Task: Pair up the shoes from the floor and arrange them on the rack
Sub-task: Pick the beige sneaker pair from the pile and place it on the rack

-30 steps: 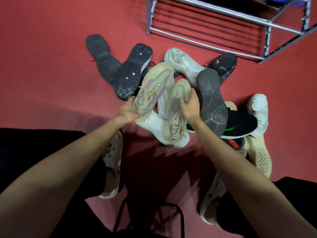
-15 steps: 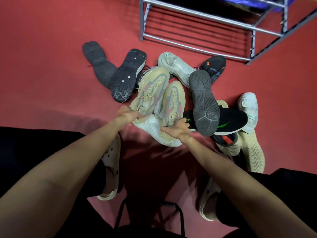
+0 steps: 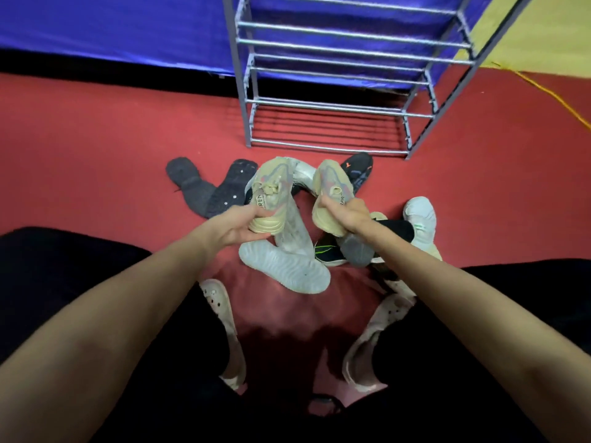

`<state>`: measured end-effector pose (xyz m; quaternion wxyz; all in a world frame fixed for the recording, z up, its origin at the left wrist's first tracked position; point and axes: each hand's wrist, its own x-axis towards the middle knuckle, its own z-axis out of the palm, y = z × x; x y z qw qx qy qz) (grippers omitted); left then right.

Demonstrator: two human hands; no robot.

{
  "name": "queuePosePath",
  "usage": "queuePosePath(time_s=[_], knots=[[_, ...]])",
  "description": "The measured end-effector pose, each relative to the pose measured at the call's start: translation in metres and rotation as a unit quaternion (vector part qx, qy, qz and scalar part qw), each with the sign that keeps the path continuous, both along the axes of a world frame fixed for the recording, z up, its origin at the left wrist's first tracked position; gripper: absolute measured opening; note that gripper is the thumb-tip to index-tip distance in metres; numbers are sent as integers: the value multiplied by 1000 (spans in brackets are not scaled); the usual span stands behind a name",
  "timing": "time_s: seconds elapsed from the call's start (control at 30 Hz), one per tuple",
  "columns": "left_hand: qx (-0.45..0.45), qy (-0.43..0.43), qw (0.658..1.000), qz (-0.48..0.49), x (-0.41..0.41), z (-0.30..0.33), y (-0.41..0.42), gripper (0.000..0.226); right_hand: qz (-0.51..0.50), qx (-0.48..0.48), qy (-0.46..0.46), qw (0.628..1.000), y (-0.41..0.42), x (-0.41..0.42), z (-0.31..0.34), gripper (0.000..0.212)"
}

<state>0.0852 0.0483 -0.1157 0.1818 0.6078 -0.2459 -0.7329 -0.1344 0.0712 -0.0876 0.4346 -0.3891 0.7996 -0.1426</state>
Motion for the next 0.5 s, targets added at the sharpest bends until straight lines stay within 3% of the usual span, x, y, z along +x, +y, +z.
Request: queuePosePath(time_s=[0.1, 0.3, 0.5], knots=[[-30, -2, 999, 13, -4, 16, -7, 36, -15, -27, 6, 999, -4, -13, 15, 106], [-55, -32, 997, 38, -22, 27, -36, 46, -6, -60, 26, 998, -26, -36, 7, 73], [-41, -51, 997, 49, -24, 6, -85, 37, -24, -82, 0, 996, -75, -31, -8, 84]])
